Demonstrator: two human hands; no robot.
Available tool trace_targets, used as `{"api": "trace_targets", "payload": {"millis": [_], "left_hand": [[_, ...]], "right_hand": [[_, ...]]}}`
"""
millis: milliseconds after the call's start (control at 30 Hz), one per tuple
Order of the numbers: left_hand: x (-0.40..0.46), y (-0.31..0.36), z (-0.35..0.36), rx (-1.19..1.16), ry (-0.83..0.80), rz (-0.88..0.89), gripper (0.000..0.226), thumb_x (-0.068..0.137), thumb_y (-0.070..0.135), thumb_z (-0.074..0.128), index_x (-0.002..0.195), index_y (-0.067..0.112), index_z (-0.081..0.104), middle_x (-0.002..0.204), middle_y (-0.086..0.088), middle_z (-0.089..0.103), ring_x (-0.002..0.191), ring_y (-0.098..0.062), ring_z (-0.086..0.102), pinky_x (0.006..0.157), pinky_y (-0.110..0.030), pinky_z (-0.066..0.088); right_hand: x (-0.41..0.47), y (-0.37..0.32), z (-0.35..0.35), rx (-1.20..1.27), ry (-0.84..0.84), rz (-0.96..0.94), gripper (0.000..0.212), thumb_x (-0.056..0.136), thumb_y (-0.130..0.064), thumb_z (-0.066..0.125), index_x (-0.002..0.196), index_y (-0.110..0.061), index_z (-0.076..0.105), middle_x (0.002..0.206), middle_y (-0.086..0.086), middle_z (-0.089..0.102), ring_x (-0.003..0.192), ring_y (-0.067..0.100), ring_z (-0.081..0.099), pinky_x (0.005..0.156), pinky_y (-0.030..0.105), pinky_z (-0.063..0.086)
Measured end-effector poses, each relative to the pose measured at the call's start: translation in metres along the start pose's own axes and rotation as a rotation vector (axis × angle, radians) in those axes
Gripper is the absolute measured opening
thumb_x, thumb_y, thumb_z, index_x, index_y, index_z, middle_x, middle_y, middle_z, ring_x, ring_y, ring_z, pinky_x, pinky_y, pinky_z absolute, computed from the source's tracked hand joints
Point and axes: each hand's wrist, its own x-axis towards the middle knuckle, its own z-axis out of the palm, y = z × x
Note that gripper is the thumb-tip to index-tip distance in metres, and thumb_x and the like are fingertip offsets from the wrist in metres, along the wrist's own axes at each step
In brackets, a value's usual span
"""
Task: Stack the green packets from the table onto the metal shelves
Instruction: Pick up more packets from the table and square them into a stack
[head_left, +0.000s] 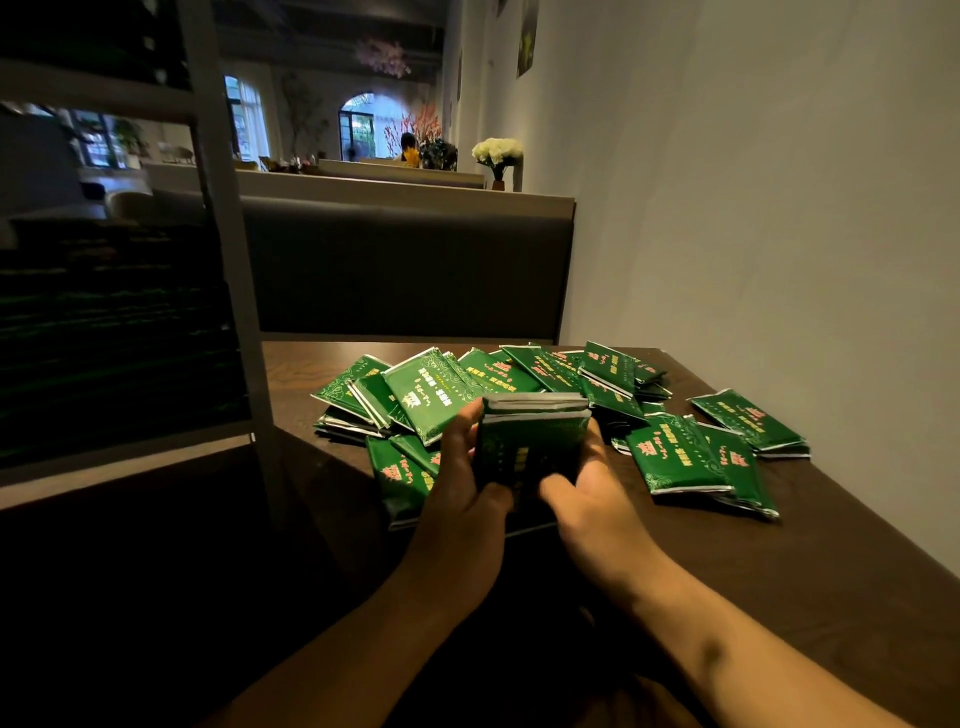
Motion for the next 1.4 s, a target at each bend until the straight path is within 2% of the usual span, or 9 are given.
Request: {"api": "trace_targets", "payload": {"millis": [100, 233, 367, 633, 800, 1000, 1100, 1233, 1400], "left_hand": [[0.001, -0.004, -0.001, 0.015, -0.032, -0.007, 0.066, 0.093, -0.002, 0.045, 0.132, 0.05, 0.029, 0.116, 0.021, 0.056, 0.105, 0.003, 0.055, 0.091, -0.021, 0.044], [0.003, -0.011, 0.001, 0.072, -0.05, -0.022, 0.042, 0.095, 0.01, 0.052, 0.113, 0.047, 0.043, 0.111, 0.018, 0.062, 0.106, 0.003, 0.056, 0.087, -0.019, 0.041], [0.009, -0.008, 0.0, 0.148, 0.068, 0.011, 0.024, 0.096, 0.019, 0.054, 0.1, 0.041, 0.045, 0.094, 0.026, 0.054, 0.082, 0.024, 0.05, 0.063, 0.002, 0.036], [0.015, -0.005, -0.016, 0.145, 0.151, -0.007, 0.03, 0.087, 0.028, 0.067, 0.111, 0.027, 0.049, 0.098, 0.014, 0.057, 0.088, 0.002, 0.055, 0.064, -0.017, 0.045], [0.005, 0.007, -0.027, 0.093, 0.142, -0.092, 0.026, 0.084, 0.035, 0.069, 0.106, 0.031, 0.056, 0.109, 0.005, 0.064, 0.098, -0.013, 0.062, 0.081, -0.032, 0.053], [-0.013, 0.039, -0.038, -0.144, 0.059, -0.231, 0.025, 0.088, 0.022, 0.064, 0.11, 0.024, 0.052, 0.112, -0.011, 0.063, 0.101, -0.026, 0.064, 0.083, -0.04, 0.057], [-0.029, 0.054, -0.042, -0.205, 0.091, -0.24, 0.02, 0.089, 0.021, 0.063, 0.106, 0.024, 0.053, 0.107, -0.013, 0.064, 0.096, -0.026, 0.067, 0.078, -0.039, 0.059], [-0.055, 0.078, -0.05, -0.268, 0.288, -0.168, 0.016, 0.09, 0.019, 0.063, 0.095, 0.031, 0.055, 0.098, -0.003, 0.065, 0.086, -0.017, 0.067, 0.071, -0.031, 0.06], [-0.083, 0.125, -0.076, -0.523, 0.372, -0.189, 0.012, 0.091, 0.016, 0.06, 0.101, 0.017, 0.066, 0.099, -0.01, 0.072, 0.088, -0.02, 0.071, 0.082, -0.034, 0.057]], "right_hand": [[0.002, 0.002, 0.001, 0.02, -0.011, 0.039, 0.042, 0.073, -0.026, 0.051, 0.112, -0.041, 0.049, 0.105, -0.004, 0.068, 0.102, 0.014, 0.063, 0.09, 0.037, 0.051], [0.005, 0.007, 0.004, -0.183, -0.041, 0.119, 0.03, 0.084, -0.027, 0.05, 0.113, -0.021, 0.05, 0.113, 0.008, 0.062, 0.109, 0.027, 0.057, 0.099, 0.045, 0.044], [0.003, 0.005, 0.003, -0.067, -0.044, 0.08, 0.041, 0.091, -0.013, 0.047, 0.125, -0.035, 0.04, 0.113, -0.005, 0.063, 0.106, 0.012, 0.058, 0.089, 0.032, 0.047], [0.004, 0.006, -0.001, 0.11, -0.01, 0.043, 0.045, 0.083, -0.006, 0.054, 0.11, -0.04, 0.042, 0.115, 0.017, 0.061, 0.104, 0.032, 0.064, 0.088, 0.051, 0.055], [-0.004, -0.007, 0.002, -0.032, -0.022, 0.013, 0.042, 0.09, 0.005, 0.05, 0.103, -0.033, 0.038, 0.111, 0.016, 0.06, 0.1, 0.03, 0.062, 0.083, 0.04, 0.055], [-0.016, -0.045, 0.001, -0.079, -0.107, -0.012, 0.023, 0.093, -0.017, 0.057, 0.106, -0.027, 0.041, 0.117, 0.009, 0.058, 0.109, 0.029, 0.06, 0.087, 0.043, 0.056], [-0.023, -0.065, -0.001, -0.207, -0.159, -0.089, 0.03, 0.084, -0.046, 0.061, 0.105, -0.036, 0.043, 0.122, 0.006, 0.056, 0.109, 0.028, 0.059, 0.086, 0.044, 0.056], [-0.029, -0.087, 0.008, -0.407, -0.042, -0.291, 0.013, 0.093, -0.018, 0.059, 0.098, -0.031, 0.058, 0.12, -0.004, 0.049, 0.115, 0.019, 0.047, 0.078, 0.025, 0.055], [-0.052, -0.141, 0.037, -0.708, 0.081, -0.699, 0.025, 0.09, -0.026, 0.059, 0.112, -0.027, 0.069, 0.119, -0.004, 0.053, 0.113, 0.015, 0.039, 0.093, 0.034, 0.037]]}}
